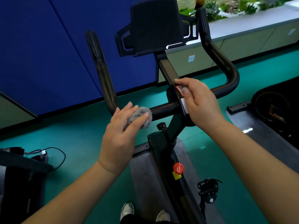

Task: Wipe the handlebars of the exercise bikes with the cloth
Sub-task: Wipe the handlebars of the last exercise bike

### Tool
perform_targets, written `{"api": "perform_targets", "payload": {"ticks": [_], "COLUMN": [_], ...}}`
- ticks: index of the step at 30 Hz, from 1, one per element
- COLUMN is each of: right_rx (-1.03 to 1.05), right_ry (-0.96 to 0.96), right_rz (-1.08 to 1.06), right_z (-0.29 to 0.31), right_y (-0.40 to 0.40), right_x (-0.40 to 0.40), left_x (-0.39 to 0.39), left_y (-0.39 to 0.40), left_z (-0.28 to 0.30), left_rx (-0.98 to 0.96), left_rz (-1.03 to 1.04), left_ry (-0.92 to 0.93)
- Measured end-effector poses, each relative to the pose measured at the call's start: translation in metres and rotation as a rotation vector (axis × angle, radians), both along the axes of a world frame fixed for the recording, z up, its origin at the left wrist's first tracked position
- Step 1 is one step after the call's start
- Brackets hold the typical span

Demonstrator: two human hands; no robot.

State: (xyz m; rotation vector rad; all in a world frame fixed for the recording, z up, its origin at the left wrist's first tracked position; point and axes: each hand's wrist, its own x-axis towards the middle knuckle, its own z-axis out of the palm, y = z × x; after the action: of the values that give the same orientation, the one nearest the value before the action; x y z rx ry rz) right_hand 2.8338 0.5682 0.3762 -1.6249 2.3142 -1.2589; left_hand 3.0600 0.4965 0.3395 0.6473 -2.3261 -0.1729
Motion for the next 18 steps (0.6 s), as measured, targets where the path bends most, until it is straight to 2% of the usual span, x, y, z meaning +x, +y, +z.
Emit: {"api": "perform_targets", "payload": {"ticks": [3,9,14,18], "right_rx": [0.005,0.072,0.058,0.051], "right_ry": [0.004,0.050,0.018,-0.013], "right_rz": [-0.021,-0.107,-0.149,-0.166], "right_z": [0.001,0.006,0.009,0.012], "right_y": [-0.001,-0.011,-0.014,-0.013], "right_x": [0.002,0.009,0.016,0.020], "left_x": [-0.024,-0.074,-0.058,-0.027], "left_y": [0.006,0.021,0.008,-0.011], "left_z": [0.007,0.023,0.024,0.027], "left_rx": [0.026,0.004,-0.009,0.075], "left_rz": [0.079,0.053,0.035,0.046], "left_ry": [0.006,-0.190,-0.168,-0.116]}}
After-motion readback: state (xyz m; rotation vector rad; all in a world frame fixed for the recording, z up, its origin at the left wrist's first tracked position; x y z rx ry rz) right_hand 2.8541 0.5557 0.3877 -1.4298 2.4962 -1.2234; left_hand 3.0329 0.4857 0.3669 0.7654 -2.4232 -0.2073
